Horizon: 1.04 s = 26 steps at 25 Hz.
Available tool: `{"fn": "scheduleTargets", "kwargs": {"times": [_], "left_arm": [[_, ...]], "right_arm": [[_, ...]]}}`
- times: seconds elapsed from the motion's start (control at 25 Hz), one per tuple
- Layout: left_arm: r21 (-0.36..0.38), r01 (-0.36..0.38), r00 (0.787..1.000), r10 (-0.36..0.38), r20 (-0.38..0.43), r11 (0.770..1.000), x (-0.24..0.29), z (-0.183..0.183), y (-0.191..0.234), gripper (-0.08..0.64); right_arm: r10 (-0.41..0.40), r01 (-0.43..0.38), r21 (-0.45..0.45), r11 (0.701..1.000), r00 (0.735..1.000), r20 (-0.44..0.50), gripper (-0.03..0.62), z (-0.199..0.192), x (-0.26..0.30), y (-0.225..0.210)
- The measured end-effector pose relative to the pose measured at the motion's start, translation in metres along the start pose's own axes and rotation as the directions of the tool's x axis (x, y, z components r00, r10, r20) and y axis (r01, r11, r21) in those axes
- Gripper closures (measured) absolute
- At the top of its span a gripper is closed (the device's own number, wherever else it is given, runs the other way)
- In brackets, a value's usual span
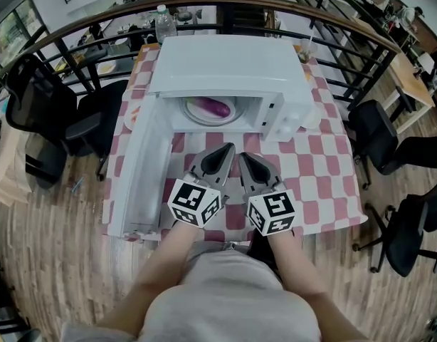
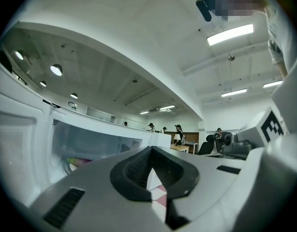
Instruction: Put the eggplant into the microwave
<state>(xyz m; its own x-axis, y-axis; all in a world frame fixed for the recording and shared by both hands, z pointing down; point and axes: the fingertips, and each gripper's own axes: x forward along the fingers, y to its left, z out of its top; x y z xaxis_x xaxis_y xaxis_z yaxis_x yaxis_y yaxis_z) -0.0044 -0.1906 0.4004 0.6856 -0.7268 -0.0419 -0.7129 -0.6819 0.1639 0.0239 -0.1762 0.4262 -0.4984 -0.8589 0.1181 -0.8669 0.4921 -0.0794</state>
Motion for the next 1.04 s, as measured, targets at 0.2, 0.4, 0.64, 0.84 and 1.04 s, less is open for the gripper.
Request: {"fn": "scheduleTargets", "kwargs": {"times": [0.2, 0.4, 0.64, 0.84, 1.04], "left_arm": [[0.062, 0.007, 1.0, -0.007, 0.002, 0.998, 0.0017, 0.0028, -0.006, 0.557], [0.105, 0.006, 1.0, -0.006, -0.001, 0.994, 0.0035, 0.0046, -0.0066, 0.557], [0.143, 0.009, 1.0, -0.008, -0.009, 0.99, 0.0062, 0.0036, -0.0079, 0.557], [0.157, 0.007, 1.0, -0.003, -0.023, 0.988, 0.0073, 0.0004, -0.0073, 0.557], [0.152, -0.001, 0.999, 0.007, -0.037, 0.988, 0.0054, -0.0027, -0.0061, 0.557]], "right_arm": [[-0.004, 0.004, -0.013, 1.0, 1.0, 0.003, 0.569, 0.0013, -0.0004, 0.0002], [-0.01, 0.01, -0.021, 1.0, 1.0, 0.01, 0.569, 0.0024, 0.0008, -0.0013], [-0.015, 0.017, -0.05, 0.999, 1.0, 0.026, 0.569, 0.006, 0.0017, -0.0023], [-0.044, 0.046, -0.047, 0.998, 0.998, 0.036, 0.569, 0.0069, 0.0013, -0.0082], [-0.046, 0.047, -0.042, 0.998, 0.998, 0.038, 0.569, 0.0063, -0.0001, -0.006]]}}
